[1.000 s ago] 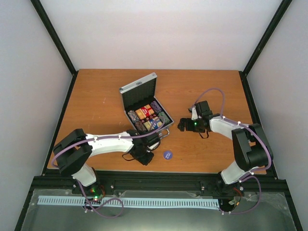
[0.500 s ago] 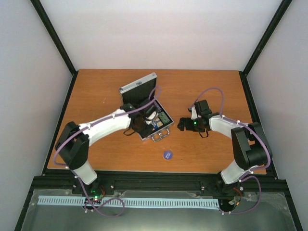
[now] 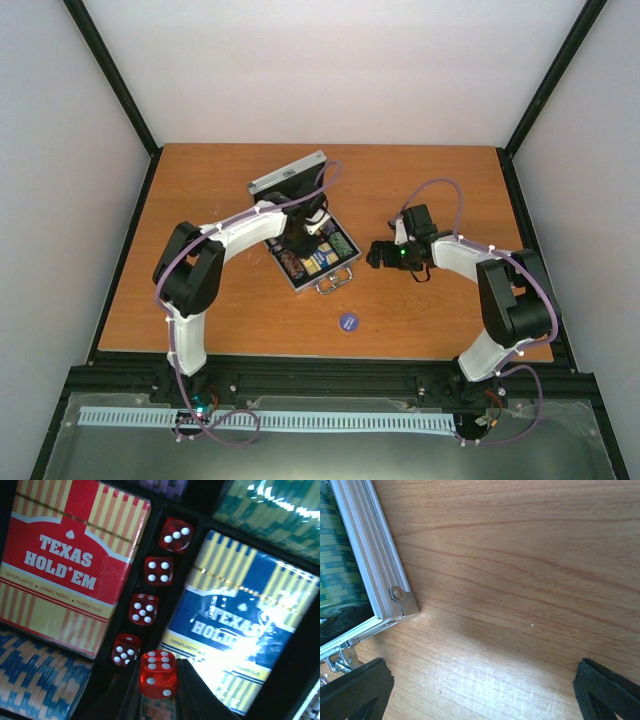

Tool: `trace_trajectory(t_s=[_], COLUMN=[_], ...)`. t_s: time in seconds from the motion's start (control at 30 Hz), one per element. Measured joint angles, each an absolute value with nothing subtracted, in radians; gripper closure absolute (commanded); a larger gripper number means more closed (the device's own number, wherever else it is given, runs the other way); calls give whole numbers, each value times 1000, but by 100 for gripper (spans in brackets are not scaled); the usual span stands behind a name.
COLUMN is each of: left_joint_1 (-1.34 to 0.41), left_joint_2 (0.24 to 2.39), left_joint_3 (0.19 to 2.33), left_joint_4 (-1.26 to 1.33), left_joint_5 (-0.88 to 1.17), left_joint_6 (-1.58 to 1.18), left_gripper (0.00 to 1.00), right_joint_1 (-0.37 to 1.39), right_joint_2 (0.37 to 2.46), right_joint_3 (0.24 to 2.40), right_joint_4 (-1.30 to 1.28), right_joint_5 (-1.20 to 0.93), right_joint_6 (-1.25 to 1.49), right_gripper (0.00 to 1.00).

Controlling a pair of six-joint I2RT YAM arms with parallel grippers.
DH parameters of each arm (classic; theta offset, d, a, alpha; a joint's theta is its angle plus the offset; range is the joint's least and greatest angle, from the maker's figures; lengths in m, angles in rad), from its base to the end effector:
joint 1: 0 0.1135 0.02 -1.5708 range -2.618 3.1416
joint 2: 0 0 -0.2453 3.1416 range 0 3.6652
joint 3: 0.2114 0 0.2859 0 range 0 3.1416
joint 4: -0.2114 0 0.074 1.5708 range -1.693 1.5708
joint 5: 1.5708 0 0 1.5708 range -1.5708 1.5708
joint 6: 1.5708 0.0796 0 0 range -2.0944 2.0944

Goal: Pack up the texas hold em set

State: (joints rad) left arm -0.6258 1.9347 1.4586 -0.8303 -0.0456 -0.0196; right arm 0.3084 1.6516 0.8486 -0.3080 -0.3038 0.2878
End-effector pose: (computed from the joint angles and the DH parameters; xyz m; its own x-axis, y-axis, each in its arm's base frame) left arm 0.3453 -0.2450 0.1198 -0.7935 0.5493 -0.2621 0.5601 0.8275 0.0389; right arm 0.3202 0.1270 0.0642 -0.9369 -0.0142 -0.3494 -0.1566 0.9104 0.3830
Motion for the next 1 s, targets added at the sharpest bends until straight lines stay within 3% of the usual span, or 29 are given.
trace_trajectory(t_s=[0.6, 1.0], left_joint_1=[-591, -591], left_joint_2=[2002, 2040], left_joint_3=[1475, 1521], left_joint_4=[-805, -800], left_joint_5=[-49, -49], left_joint_6=[0, 1], left_gripper=[84, 78], right_joint_1=[308, 308], right_joint_2=[1676, 1676], right_joint_3=[862, 863], right_joint_4=[-295, -295], right_joint_5=[-310, -310], right_joint_6=[282, 281], right_gripper=[0, 0])
